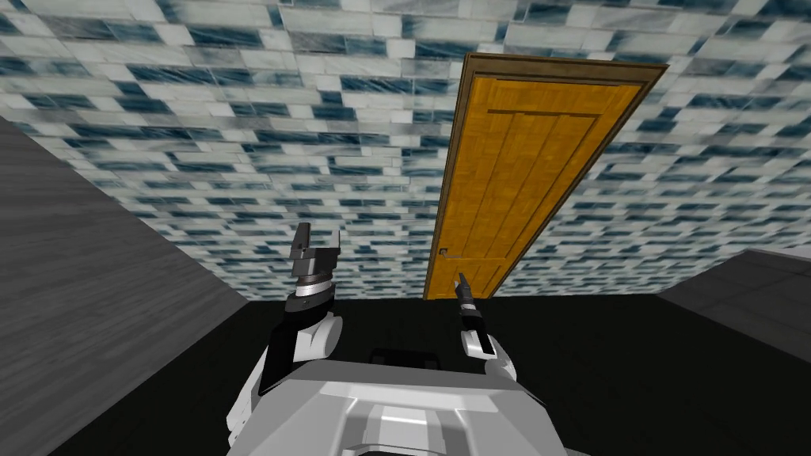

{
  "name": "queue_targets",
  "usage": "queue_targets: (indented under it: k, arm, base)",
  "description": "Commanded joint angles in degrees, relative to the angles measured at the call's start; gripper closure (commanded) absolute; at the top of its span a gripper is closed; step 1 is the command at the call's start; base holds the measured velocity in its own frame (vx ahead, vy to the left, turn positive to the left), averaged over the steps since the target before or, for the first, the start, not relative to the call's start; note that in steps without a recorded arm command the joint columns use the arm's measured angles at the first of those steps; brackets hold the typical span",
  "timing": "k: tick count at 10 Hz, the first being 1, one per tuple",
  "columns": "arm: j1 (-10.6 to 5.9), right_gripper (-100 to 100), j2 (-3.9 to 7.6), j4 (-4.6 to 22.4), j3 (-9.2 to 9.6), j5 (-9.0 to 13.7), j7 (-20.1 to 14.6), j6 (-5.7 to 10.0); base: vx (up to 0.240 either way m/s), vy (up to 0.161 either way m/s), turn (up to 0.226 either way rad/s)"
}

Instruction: Pull the door open

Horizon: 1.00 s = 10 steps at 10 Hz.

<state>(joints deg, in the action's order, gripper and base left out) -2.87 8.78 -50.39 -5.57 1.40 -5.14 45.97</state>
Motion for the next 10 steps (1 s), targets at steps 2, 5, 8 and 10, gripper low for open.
queue_targets:
  k: [2,5,8,10]
  arm:
    - [-1.83,-100,0.16,4.12,-0.25,0.26,-0.19,0.69]
    - [-3.30,-100,0.32,7.79,-0.44,0.51,-0.44,1.23]
    - [-4.70,-100,0.47,11.29,-0.63,0.75,-0.67,1.75]
    - [-5.87,-100,0.59,14.22,-0.78,0.94,-0.86,2.18]
  base:
    - [0.038,-0.089,0.120]
    - [0.035,-0.104,0.104]
    - [0.025,-0.090,0.107]
    - [0.040,-0.093,0.117]
